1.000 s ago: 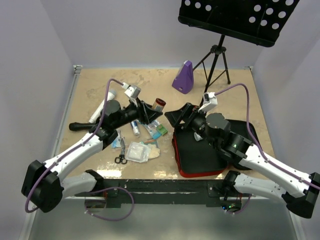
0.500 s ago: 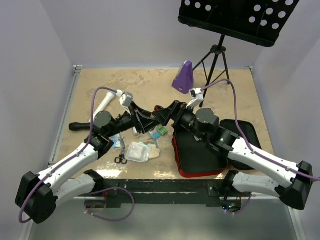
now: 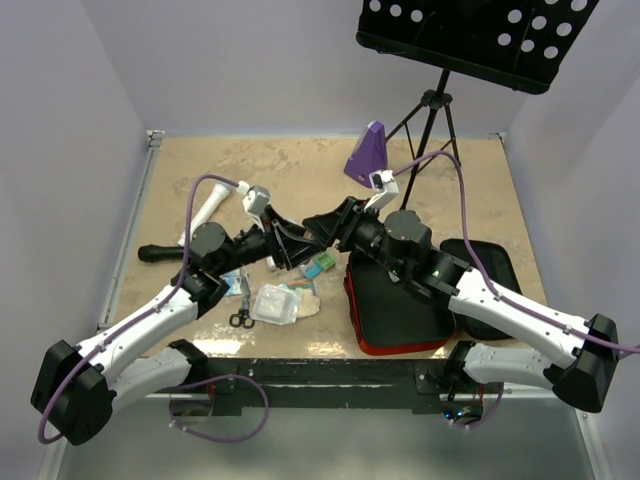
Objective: Organize the medicine kit
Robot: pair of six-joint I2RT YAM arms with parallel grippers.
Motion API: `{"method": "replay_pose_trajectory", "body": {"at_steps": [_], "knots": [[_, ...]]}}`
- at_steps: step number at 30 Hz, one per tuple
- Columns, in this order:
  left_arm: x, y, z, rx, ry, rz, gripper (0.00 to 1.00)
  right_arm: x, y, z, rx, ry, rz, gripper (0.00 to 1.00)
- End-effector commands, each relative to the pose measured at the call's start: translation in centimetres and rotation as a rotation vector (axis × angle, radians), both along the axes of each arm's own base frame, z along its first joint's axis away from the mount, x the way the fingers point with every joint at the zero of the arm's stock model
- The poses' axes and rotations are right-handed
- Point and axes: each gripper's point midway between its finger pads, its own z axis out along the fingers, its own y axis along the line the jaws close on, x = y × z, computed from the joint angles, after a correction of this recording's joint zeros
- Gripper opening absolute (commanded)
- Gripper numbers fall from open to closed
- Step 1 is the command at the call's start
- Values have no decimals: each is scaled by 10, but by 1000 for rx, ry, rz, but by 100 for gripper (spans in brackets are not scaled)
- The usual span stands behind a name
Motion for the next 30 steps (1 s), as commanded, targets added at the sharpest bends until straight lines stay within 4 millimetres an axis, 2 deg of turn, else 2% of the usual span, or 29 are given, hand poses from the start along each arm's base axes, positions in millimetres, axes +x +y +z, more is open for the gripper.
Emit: {"method": "replay_pose_trajectory", "body": {"at_steps": [1,5,8,10,12,15,17,20,23,26,30], "knots": [[-2,1,25,-46,-78,5,47,-4,-9,25,24,-67,-3,45],[8,4,12,23,-41,60,76,-3,-34,27,-56,-77,-76,33],[16,12,-2,77,-9,129,89,-3,-54,27,-134,-79,-136,30],[24,20,-13,110,16,197,94,6,-74,19,-229,-68,-227,31],[30,30,-24,149,39,263,97,16,-95,3,-364,-37,-328,31],[40,50,-42,210,88,394,97,25,-122,-34,-593,27,-440,33],[47,70,-58,244,134,509,96,28,-133,-57,-717,60,-478,34],[50,87,-74,256,194,608,96,31,-148,-84,-866,95,-541,35],[47,91,-82,249,224,625,95,31,-156,-94,-960,124,-567,35],[47,89,-84,241,238,616,94,32,-153,-93,-984,106,-543,35],[49,87,-89,246,266,617,93,38,-153,-104,-1090,141,-568,35]]}}
